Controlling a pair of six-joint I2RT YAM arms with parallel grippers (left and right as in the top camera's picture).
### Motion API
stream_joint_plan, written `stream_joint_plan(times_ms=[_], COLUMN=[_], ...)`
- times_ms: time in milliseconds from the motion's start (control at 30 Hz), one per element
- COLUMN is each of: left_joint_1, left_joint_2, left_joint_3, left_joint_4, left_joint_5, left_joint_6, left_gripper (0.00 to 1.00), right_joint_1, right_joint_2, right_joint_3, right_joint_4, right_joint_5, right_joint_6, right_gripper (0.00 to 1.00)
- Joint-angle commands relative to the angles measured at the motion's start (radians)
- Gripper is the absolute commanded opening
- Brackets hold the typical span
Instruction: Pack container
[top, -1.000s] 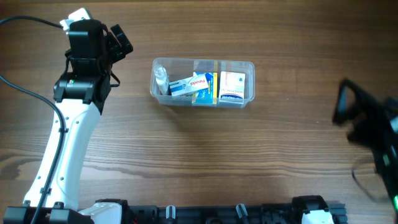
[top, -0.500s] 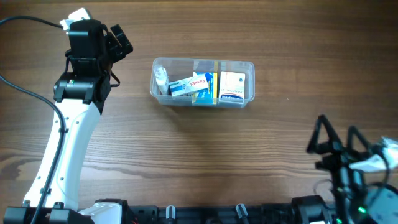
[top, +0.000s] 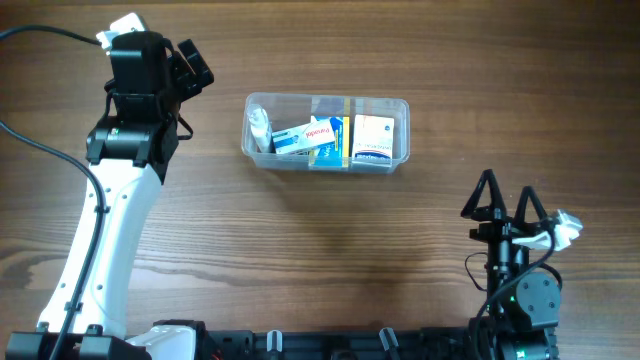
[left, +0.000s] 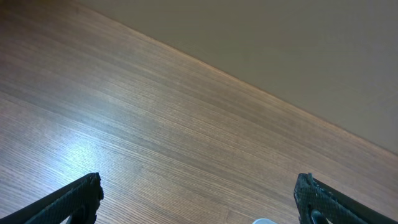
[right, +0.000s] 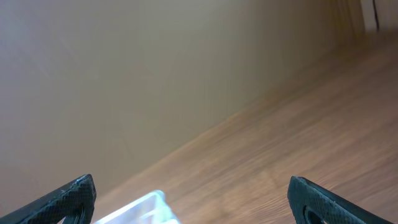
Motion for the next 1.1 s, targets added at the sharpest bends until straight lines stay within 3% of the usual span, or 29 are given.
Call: stream_joint_plan(times_ms=[0, 133, 333, 500, 1067], left_joint_1=[0.003, 0.003, 0.003, 0.003, 0.003], left_joint_2=[-0.011, -0.011, -0.011, -0.011, -0.011], left_joint_3=[0.008, 0.008, 0.008, 0.008, 0.008], left_joint_4=[0.002, 0.002, 0.002, 0.002, 0.002], left_joint_5=[-0.01, -0.01, -0.01, -0.01, -0.01], left_joint_6=[-0.013, -0.013, -0.013, -0.013, -0.013], left_gripper=[1.0, 1.0, 1.0, 1.0, 1.0], right_joint_1=[0.003, 0.003, 0.003, 0.003, 0.003], right_joint_2=[-0.023, -0.023, -0.023, -0.023, -0.016], right_joint_3=[0.003, -0.013, -0.067, -0.066, -0.066], right_joint_4=[0.023, 0.021, 0.018, 0.011, 0.011], right_joint_5=[-0.07, -0.158, -0.177, -0.242, -0.254], right_joint_6=[-0.276, -0.436, -0.437, -0.542, -0.518], right_gripper=[1.0, 1.0, 1.0, 1.0, 1.0])
